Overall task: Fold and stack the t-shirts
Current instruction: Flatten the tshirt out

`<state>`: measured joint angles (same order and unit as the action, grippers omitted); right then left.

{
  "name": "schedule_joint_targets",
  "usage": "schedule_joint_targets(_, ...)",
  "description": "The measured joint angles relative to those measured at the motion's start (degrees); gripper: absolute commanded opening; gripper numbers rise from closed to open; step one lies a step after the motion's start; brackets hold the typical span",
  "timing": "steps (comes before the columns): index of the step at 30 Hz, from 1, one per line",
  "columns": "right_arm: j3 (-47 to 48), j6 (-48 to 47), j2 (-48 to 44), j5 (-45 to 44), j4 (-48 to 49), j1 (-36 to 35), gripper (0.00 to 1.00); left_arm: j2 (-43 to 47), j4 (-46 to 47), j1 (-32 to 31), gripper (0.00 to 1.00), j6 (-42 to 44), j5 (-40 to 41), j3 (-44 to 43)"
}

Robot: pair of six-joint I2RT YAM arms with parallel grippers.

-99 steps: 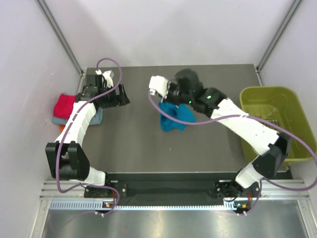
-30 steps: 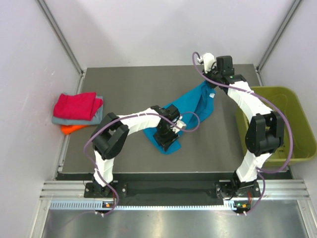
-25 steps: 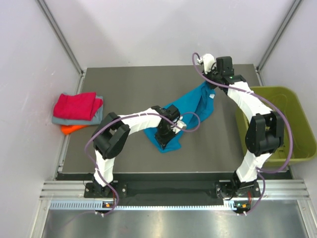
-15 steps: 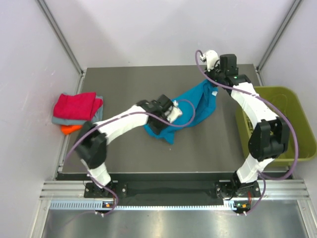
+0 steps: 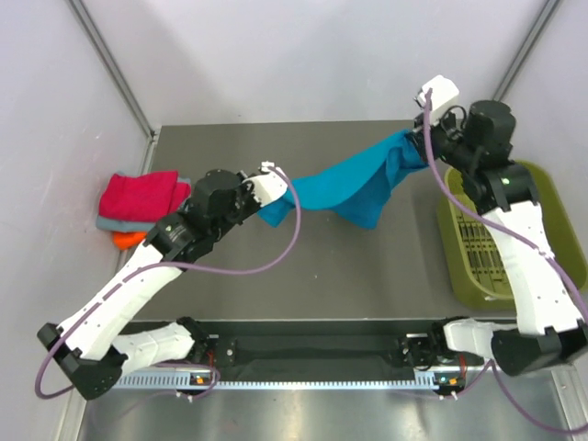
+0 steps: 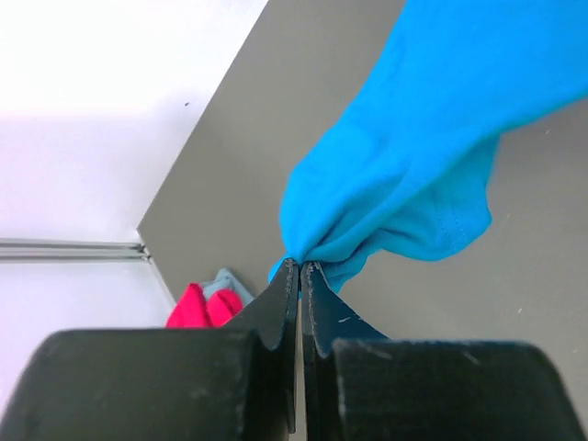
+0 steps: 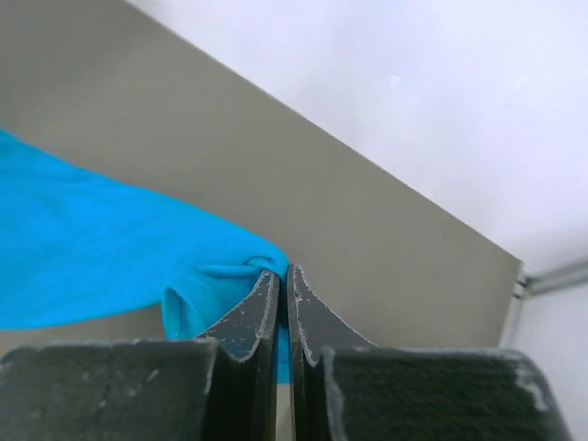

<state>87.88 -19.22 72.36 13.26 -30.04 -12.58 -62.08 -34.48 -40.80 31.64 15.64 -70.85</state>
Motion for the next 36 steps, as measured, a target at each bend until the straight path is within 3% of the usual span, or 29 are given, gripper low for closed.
schedule_joint_targets(5,-0.15,0.37,-9.62,7.39,-8.09,0.00,0.00,7.21,2.38,0.26,0.00,4.15,-0.87,2.97)
schedule_joint_targets(10,-0.74,2.82,-19.02,10.69,-8.70,0.00,0.00,14.34,7.10,0.26,0.00,5.55,-2.34,4.61)
schedule_joint_targets(13,-0.90,4.61,-18.64,12.31,-7.91,0.00,0.00,13.84,8.35,0.26,0.00,4.20,-3.37,5.27)
schedule_joint_targets(17,-6.32,7.13,-10.54,14.14,-3.91,0.00,0.00,6.62,9.27,0.57,0.00,0.61,-5.35,8.70)
schedule_joint_targets(22,-9.14,8.87,12.90,14.36,-1.11,0.11,0.00,-8.74,9.16,4.00,0.00,-4.26,-9.66,12.70)
schedule_joint_targets(26,-9.11,9.90,27.80,13.60,-0.90,1.07,0.00,-18.64,10.40,10.86,0.00,-7.63,-13.00,13.27)
schedule_joint_targets(30,-7.28,10.64,32.92,11.56,-0.68,3.34,0.00,-26.77,13.14,18.40,0.00,-9.46,-13.94,10.73)
schedule_joint_targets(31,-6.10,10.78,33.38,10.95,-0.26,4.00,0.04,-28.92,13.60,19.82,0.00,-9.73,-13.94,9.25)
schedule_joint_targets(32,-5.18,10.88,33.62,10.38,0.50,4.59,0.15,-31.41,14.21,21.16,0.01,-10.05,-13.94,7.34)
schedule_joint_targets(33,-4.28,11.02,33.64,9.79,1.20,5.18,0.29,-33.70,14.86,22.18,0.13,-10.40,-13.90,5.55)
schedule_joint_targets(34,-3.65,11.04,33.64,9.05,1.84,5.57,0.51,-36.04,15.26,23.06,0.25,-10.62,-13.90,3.43)
schedule_joint_targets(36,-2.75,10.21,33.62,7.32,3.52,6.10,0.59,-39.47,15.10,23.56,0.52,-10.97,-14.51,-0.04)
